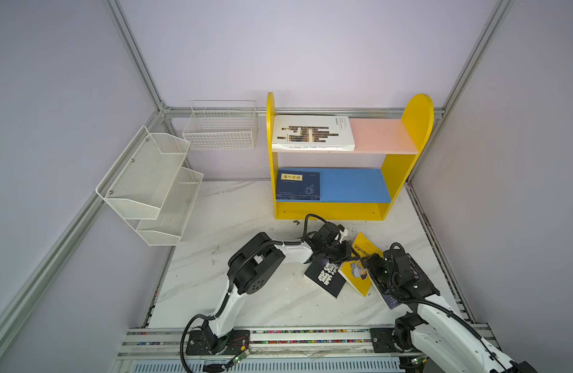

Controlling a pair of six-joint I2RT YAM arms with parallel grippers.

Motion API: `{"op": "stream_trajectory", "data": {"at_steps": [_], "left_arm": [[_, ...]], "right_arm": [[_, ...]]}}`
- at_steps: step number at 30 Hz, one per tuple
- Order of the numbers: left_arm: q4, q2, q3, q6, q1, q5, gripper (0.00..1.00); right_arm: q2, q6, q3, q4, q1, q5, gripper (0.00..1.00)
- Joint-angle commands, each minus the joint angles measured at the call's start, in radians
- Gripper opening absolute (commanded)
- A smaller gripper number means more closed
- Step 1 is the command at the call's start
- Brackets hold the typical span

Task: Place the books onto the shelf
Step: 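Lower both grippers onto the yellow cartoon book and grasp its edges, then lift the yellow book upright with both grippers toward the blue tier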

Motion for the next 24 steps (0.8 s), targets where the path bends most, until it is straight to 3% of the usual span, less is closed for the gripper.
{"op": "stream_trajectory", "data": {"at_steps": [1, 5, 11, 17, 20, 24], "left_arm": [[0.012, -0.023, 0.037, -0.005, -0.015, 0.002, 0.13], [-0.027, -0.048, 0.041, 0.02, -0.008, -0.017, 0.0], [-0.096, -0.205, 0.006, 0.1, 0.032, 0.006, 0.0], [-0.147, -0.432, -0.088, 0.107, 0.138, 0.079, 0.0], [-0.126, -0.508, -0.121, 0.07, 0.196, 0.146, 0.0], [-0.149, -0.548, -0.093, 0.073, 0.23, 0.231, 0.0]], "right_arm": [[0.014, 0.022, 0.011, -0.029, -0.002, -0.04, 0.83], [0.028, -0.009, 0.064, -0.037, -0.009, -0.032, 0.83], [0.058, -0.178, 0.215, -0.036, -0.016, -0.089, 0.85], [0.062, -0.349, 0.327, 0.013, -0.017, -0.28, 0.89], [0.086, -0.349, 0.324, 0.122, -0.016, -0.408, 0.89], [0.104, -0.231, 0.26, 0.395, -0.015, -0.527, 0.86]]}}
